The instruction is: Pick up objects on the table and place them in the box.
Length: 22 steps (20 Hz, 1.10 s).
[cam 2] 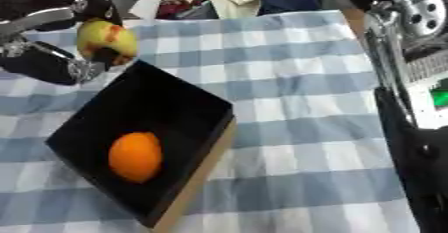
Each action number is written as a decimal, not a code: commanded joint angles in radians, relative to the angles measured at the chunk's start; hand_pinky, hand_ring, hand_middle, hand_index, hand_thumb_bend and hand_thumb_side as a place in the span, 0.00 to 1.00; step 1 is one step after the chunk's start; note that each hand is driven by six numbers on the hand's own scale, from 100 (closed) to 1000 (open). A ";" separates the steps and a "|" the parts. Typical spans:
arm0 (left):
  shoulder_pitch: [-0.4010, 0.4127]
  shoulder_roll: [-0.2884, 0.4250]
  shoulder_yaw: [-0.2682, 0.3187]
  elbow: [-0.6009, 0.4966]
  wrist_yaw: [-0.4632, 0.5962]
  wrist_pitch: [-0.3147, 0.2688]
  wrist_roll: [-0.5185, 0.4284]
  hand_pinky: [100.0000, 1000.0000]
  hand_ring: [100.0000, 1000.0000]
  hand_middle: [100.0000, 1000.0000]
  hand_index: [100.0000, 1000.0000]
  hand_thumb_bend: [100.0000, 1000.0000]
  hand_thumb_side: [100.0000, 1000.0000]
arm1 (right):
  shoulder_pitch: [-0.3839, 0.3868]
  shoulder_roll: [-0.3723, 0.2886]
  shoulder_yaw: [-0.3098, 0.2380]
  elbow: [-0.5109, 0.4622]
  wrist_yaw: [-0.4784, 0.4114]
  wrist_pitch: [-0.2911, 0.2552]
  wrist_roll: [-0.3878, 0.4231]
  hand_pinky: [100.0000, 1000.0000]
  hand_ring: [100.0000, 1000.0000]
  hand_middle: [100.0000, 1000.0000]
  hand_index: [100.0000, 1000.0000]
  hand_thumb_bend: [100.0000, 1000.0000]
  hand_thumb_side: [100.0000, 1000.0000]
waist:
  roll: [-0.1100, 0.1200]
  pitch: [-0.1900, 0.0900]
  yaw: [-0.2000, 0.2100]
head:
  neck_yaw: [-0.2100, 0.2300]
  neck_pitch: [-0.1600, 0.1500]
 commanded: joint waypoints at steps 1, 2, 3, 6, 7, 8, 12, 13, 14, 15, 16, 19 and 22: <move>0.002 0.040 -0.017 -0.017 0.033 -0.017 0.063 0.23 0.49 0.41 0.61 0.00 0.23 | -0.013 -0.004 -0.003 -0.022 -0.001 0.000 0.003 0.94 0.85 0.78 0.93 0.00 0.86 | -0.001 -0.027 0.000 | 0.004 -0.003; 0.008 0.044 -0.025 -0.017 0.041 -0.019 0.080 0.22 0.48 0.40 0.61 0.00 0.24 | -0.014 -0.003 -0.003 -0.023 -0.001 0.000 0.004 0.94 0.85 0.78 0.93 0.00 0.86 | -0.001 -0.027 0.000 | 0.004 -0.004; 0.016 0.048 -0.033 -0.017 0.050 -0.021 0.095 0.22 0.48 0.40 0.61 0.00 0.25 | -0.014 -0.003 -0.003 -0.023 -0.001 0.000 0.004 0.94 0.85 0.78 0.93 0.00 0.86 | -0.001 -0.026 0.000 | 0.004 -0.005; 0.043 0.058 -0.054 -0.017 0.071 -0.019 0.124 0.22 0.48 0.40 0.60 0.00 0.26 | -0.016 -0.001 -0.002 -0.023 -0.002 0.001 0.005 0.94 0.85 0.78 0.93 0.00 0.86 | -0.002 -0.025 -0.001 | 0.005 -0.004; 0.052 0.060 -0.058 -0.017 0.076 -0.016 0.133 0.21 0.48 0.40 0.60 0.00 0.27 | -0.016 -0.001 -0.002 -0.024 -0.002 0.000 0.005 0.94 0.85 0.78 0.93 0.00 0.86 | -0.003 -0.025 0.000 | 0.005 -0.004; 0.060 0.061 -0.061 -0.017 0.080 -0.013 0.141 0.21 0.48 0.40 0.60 0.00 0.28 | -0.016 0.000 -0.002 -0.024 -0.002 0.000 0.005 0.94 0.85 0.78 0.93 0.00 0.86 | -0.003 -0.024 0.000 | 0.005 -0.004; 0.090 0.056 -0.078 -0.017 0.088 -0.002 0.150 0.22 0.49 0.41 0.61 0.00 0.28 | -0.018 0.002 -0.002 -0.026 -0.003 0.000 0.005 0.94 0.85 0.78 0.92 0.00 0.86 | -0.006 -0.022 -0.001 | 0.006 -0.005; 0.098 0.054 -0.083 -0.017 0.087 0.002 0.149 0.23 0.49 0.42 0.62 0.00 0.28 | -0.018 0.002 -0.003 -0.027 -0.003 0.000 0.005 0.94 0.85 0.78 0.92 0.00 0.86 | -0.007 -0.022 -0.001 | 0.006 -0.005; 0.105 0.052 -0.088 -0.017 0.085 0.007 0.147 0.25 0.51 0.43 0.63 0.00 0.28 | -0.018 0.002 -0.003 -0.027 -0.003 0.000 0.005 0.94 0.85 0.78 0.92 0.00 0.86 | -0.007 -0.021 -0.002 | 0.007 -0.006; 0.112 0.051 -0.093 -0.017 0.080 0.012 0.144 0.28 0.53 0.45 0.65 0.00 0.29 | -0.019 0.002 -0.003 -0.028 -0.004 0.000 0.005 0.94 0.85 0.78 0.92 0.00 0.86 | -0.008 -0.021 -0.002 | 0.007 -0.006; 0.118 0.049 -0.098 -0.017 0.074 0.016 0.141 0.32 0.56 0.48 0.67 0.00 0.31 | -0.019 0.002 -0.003 -0.028 -0.004 0.000 0.005 0.94 0.85 0.78 0.92 0.00 0.86 | -0.008 -0.020 -0.003 | 0.008 -0.006; 0.135 0.043 -0.115 -0.017 0.058 0.028 0.129 0.33 0.56 0.48 0.66 0.00 0.31 | -0.018 0.004 -0.004 -0.030 -0.006 0.001 0.004 0.94 0.85 0.78 0.93 0.00 0.86 | -0.008 -0.020 -0.004 | 0.008 -0.007; 0.147 0.032 -0.131 -0.017 0.046 0.045 0.117 0.32 0.55 0.48 0.65 0.00 0.31 | -0.016 0.004 -0.004 -0.033 -0.008 0.003 0.003 0.94 0.85 0.78 0.93 0.00 0.86 | -0.009 -0.020 -0.006 | 0.010 -0.009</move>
